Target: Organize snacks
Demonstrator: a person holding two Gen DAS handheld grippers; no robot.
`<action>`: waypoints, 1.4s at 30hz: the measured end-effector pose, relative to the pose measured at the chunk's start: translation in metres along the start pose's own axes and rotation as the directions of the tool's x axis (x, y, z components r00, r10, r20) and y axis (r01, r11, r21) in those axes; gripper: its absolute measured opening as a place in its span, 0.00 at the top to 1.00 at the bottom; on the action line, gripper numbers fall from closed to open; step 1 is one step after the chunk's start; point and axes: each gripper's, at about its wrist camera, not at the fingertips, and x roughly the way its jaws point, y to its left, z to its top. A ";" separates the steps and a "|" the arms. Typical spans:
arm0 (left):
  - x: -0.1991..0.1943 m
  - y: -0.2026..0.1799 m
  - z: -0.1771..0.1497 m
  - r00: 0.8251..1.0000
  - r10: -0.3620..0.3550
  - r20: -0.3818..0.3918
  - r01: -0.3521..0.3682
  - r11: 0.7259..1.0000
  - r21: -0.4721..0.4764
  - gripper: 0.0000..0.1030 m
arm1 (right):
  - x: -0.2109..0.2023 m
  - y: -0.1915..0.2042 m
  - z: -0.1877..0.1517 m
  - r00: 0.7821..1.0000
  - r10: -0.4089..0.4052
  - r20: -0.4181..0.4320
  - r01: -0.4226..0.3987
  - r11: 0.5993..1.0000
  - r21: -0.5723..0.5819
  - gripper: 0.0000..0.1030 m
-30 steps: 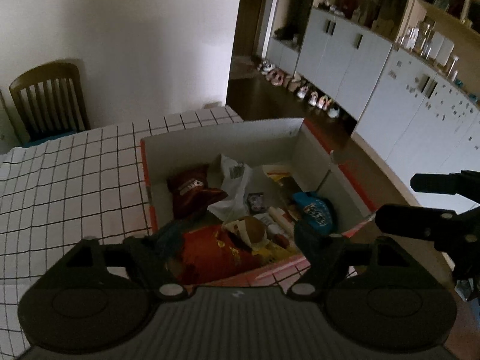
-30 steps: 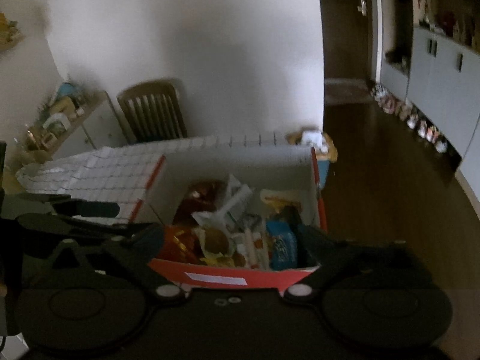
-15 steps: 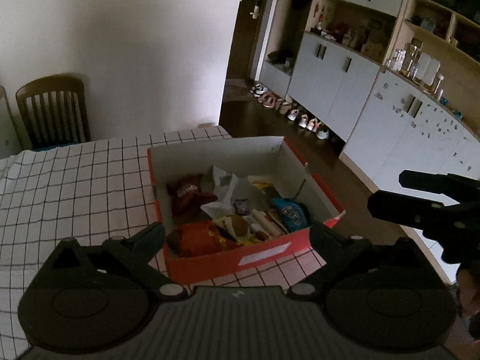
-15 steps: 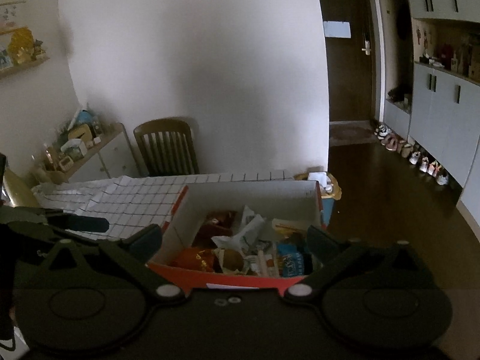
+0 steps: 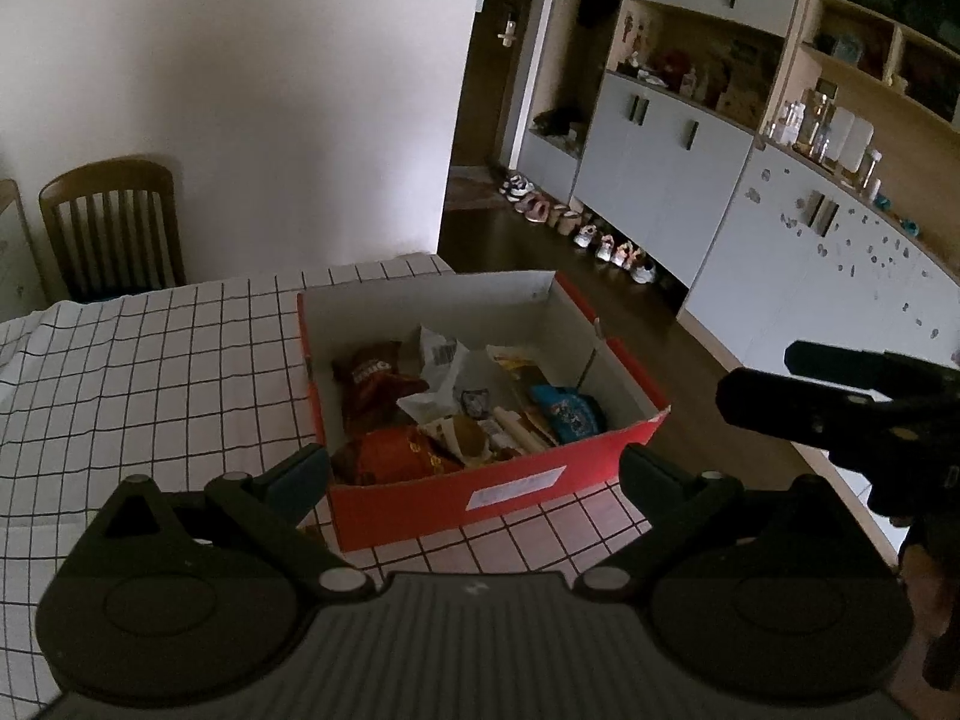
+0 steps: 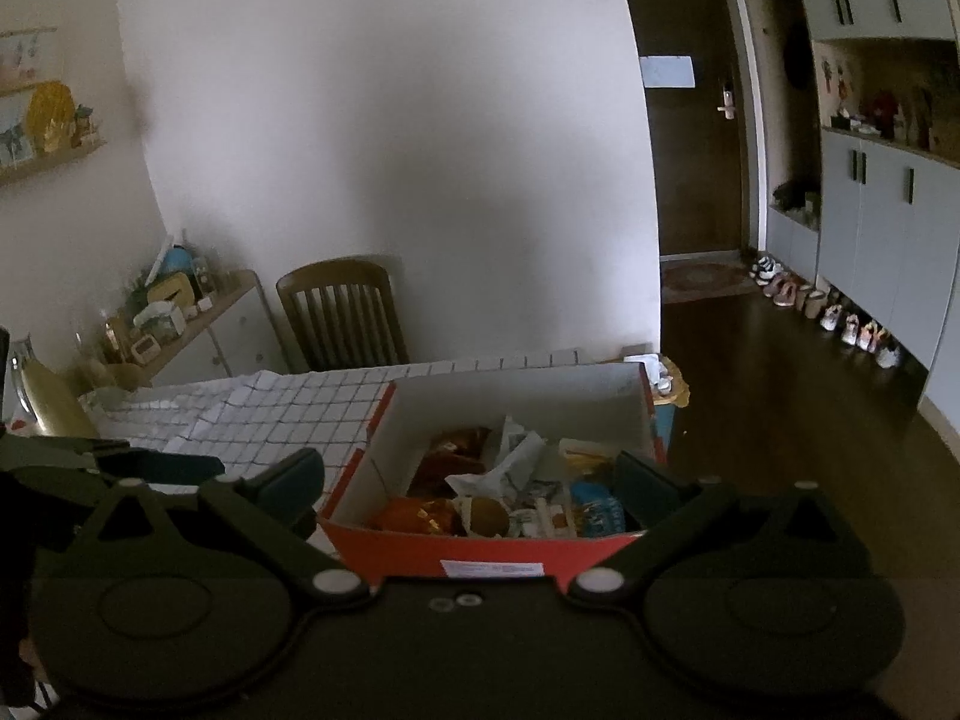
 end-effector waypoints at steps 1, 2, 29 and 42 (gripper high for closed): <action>0.000 0.000 0.001 1.000 0.002 0.005 -0.002 1.000 -0.001 0.00 | 0.000 0.000 0.000 1.000 0.001 0.000 -0.001 1.000 0.001 0.00; -0.001 0.000 0.002 1.000 0.004 0.008 -0.004 1.000 -0.001 0.00 | 0.000 0.001 0.000 1.000 0.000 0.001 0.000 1.000 -0.002 0.00; 0.005 0.005 0.013 1.000 0.027 0.010 -0.026 0.998 -0.053 0.00 | 0.004 0.004 0.002 1.000 -0.024 0.010 0.025 0.999 -0.024 0.00; 0.011 0.014 0.008 0.999 0.035 -0.013 -0.036 0.995 -0.092 0.00 | 0.004 0.006 -0.001 0.999 -0.034 0.001 0.034 0.999 -0.041 0.00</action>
